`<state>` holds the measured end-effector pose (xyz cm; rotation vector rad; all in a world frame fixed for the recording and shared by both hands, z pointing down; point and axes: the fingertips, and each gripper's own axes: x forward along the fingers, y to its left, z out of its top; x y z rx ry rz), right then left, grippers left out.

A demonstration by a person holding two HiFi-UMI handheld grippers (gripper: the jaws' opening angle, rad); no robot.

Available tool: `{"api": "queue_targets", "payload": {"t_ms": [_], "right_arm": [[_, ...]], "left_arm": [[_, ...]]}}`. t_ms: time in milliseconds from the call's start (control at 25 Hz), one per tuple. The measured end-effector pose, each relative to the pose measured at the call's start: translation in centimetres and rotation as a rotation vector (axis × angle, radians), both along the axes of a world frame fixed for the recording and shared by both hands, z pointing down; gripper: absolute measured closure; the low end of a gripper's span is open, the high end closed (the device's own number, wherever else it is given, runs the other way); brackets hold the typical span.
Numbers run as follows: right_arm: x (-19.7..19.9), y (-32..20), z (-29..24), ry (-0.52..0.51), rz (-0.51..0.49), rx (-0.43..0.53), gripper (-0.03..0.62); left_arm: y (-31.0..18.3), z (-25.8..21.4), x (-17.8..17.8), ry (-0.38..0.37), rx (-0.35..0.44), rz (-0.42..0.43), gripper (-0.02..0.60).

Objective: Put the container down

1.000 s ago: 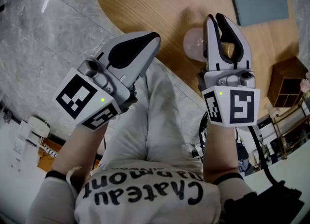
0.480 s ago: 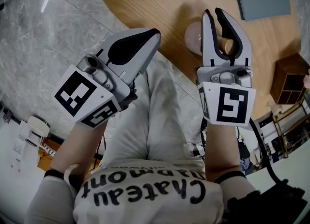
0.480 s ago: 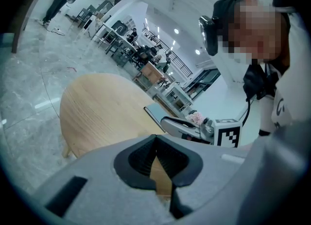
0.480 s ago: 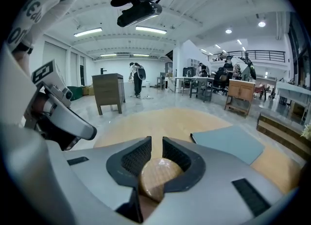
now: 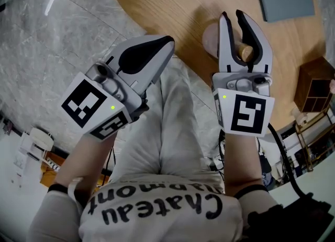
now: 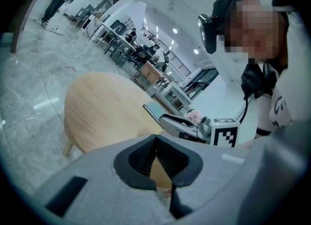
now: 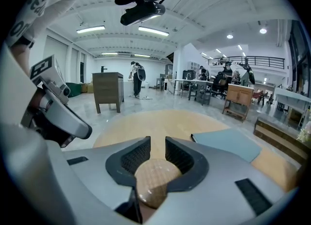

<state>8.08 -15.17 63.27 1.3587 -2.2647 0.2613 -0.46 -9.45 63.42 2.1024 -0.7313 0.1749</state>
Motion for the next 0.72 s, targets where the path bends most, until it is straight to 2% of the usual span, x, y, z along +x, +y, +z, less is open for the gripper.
{"api": "queue_targets", "payload": {"t_ms": [160, 320, 480, 720], "right_arm": [[-1.4, 0.1, 0.0, 0.062, -0.045, 0.052, 0.523], [-1.4, 0.4, 0.3, 0.116, -0.048, 0.061, 0.523], [-1.1, 0.3, 0.2, 0.107, -0.027, 0.058, 0.523], [-1.7, 0.5, 0.3, 0.133, -0.057, 0.073, 0.523]], "left_arm": [[0.0, 0.2, -0.8, -0.008, 0.002, 0.000, 0.568], [0.3, 0.4, -1.2, -0.007, -0.001, -0.013, 0.568], [0.7, 0.5, -1.5, -0.006, -0.004, -0.019, 0.568], [0.7, 0.5, -1.5, 0.000, 0.006, -0.024, 0.568]]}}
